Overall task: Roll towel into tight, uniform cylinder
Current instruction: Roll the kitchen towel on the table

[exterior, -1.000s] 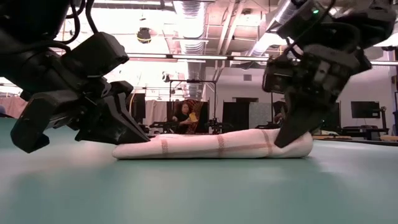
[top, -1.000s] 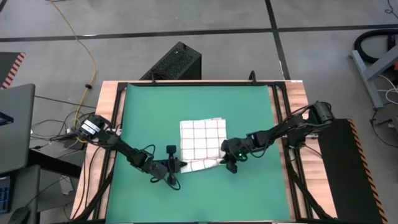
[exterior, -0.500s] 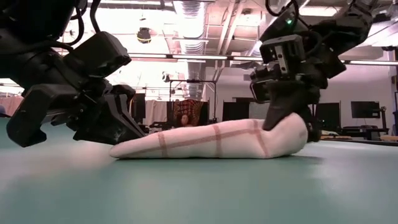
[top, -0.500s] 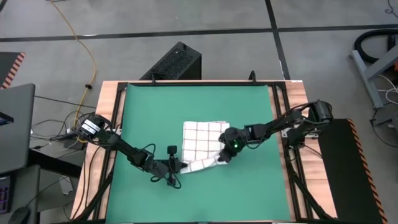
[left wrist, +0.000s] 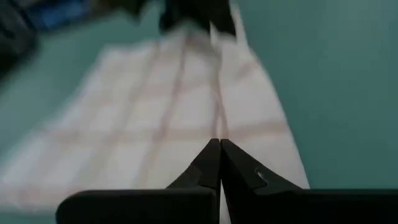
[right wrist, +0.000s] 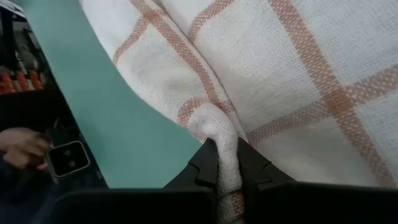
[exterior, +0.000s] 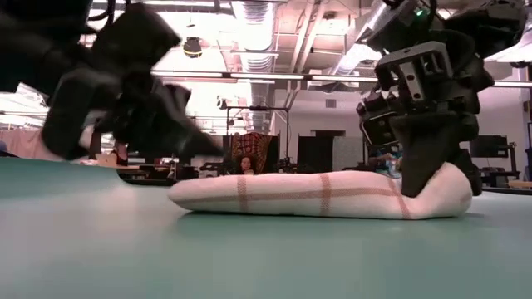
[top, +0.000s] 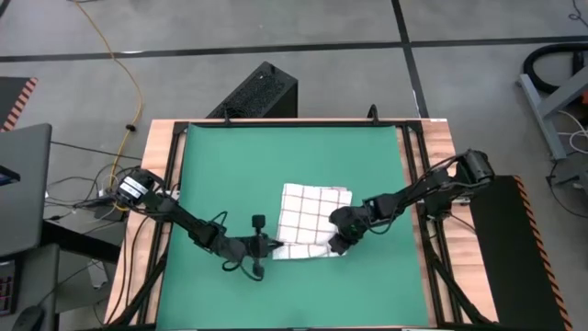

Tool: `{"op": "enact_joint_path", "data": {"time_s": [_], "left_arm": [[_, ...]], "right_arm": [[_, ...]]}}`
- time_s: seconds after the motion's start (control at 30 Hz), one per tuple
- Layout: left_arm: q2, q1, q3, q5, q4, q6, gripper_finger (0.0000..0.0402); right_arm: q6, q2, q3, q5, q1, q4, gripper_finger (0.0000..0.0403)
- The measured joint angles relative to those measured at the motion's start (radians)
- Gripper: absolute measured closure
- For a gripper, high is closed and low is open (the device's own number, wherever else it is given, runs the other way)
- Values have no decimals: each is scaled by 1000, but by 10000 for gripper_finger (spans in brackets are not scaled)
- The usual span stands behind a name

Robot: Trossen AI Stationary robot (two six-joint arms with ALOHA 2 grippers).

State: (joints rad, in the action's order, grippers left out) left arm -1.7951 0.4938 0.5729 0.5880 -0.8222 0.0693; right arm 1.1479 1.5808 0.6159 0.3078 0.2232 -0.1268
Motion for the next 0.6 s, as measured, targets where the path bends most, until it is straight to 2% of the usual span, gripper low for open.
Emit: {"op": "enact_joint_path", "data": {"time_s": [0.07, 0.2, 0.33, 0.5, 0.6], "left_arm": [[2, -28, 24, -33, -27, 115, 402], [1, -144, 65, -272, -8, 210, 402], [1, -271, 77, -353, 29, 296, 402], [1, -412, 80, -541, 56, 301, 402], [1, -445, 80, -616, 81, 292, 402]], "right_arm": [[-15, 0, 0, -18, 7, 3, 367], [-30, 0, 0, -27, 12, 5, 367], [-46, 0, 1, -47, 20, 5, 367], [-49, 0, 1, -54, 20, 5, 367], [-49, 0, 1, -68, 23, 0, 367]]}}
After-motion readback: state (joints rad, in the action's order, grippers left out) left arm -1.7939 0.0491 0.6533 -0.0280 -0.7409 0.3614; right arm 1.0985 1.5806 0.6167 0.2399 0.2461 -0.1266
